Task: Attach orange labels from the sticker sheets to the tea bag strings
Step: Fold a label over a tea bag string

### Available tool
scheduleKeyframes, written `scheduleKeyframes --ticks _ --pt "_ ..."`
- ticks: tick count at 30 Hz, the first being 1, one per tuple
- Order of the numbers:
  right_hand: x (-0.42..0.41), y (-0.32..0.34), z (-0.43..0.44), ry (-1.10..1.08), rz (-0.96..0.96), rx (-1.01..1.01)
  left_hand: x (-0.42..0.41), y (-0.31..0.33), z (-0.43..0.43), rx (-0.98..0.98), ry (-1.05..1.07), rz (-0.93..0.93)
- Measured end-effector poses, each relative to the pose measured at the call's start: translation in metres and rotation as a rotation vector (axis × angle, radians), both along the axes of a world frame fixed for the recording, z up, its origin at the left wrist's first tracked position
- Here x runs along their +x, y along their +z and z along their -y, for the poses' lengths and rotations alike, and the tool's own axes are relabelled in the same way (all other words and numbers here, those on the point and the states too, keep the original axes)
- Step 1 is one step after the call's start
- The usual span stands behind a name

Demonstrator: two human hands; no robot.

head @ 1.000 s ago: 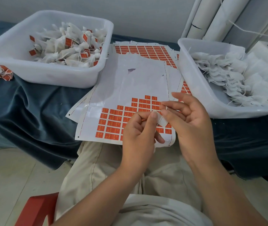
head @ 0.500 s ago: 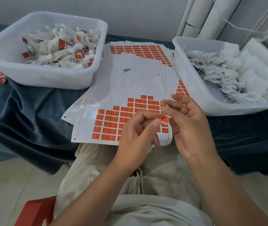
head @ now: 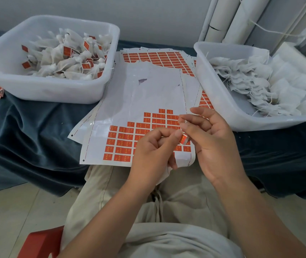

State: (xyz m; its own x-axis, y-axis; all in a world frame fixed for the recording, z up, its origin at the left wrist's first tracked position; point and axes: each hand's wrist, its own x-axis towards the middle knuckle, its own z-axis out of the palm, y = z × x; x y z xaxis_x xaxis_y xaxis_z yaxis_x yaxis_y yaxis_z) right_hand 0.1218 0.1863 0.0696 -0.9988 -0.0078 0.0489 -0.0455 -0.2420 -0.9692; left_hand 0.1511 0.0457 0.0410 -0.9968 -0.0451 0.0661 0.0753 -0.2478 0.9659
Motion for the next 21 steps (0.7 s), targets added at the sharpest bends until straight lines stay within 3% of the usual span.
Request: scheduleKeyframes --ticks 15,17,21 --pt "-0.0008 -0.0041 0.0001 0.057 -0.032 0.061 -0.0007 -0.0070 0.0010 -0.019 0.063 0.005" --pt "0.0004 -0.0035 0.0001 0.115 -0.044 0.184 -0.0014 -0.0057 0.0026 0.021 0.115 0.013" --pt "0.0043 -0.0039 0.0011 0.155 -0.039 0.613 -0.0033 0.0001 0.0051 0.171 0.144 0.128"
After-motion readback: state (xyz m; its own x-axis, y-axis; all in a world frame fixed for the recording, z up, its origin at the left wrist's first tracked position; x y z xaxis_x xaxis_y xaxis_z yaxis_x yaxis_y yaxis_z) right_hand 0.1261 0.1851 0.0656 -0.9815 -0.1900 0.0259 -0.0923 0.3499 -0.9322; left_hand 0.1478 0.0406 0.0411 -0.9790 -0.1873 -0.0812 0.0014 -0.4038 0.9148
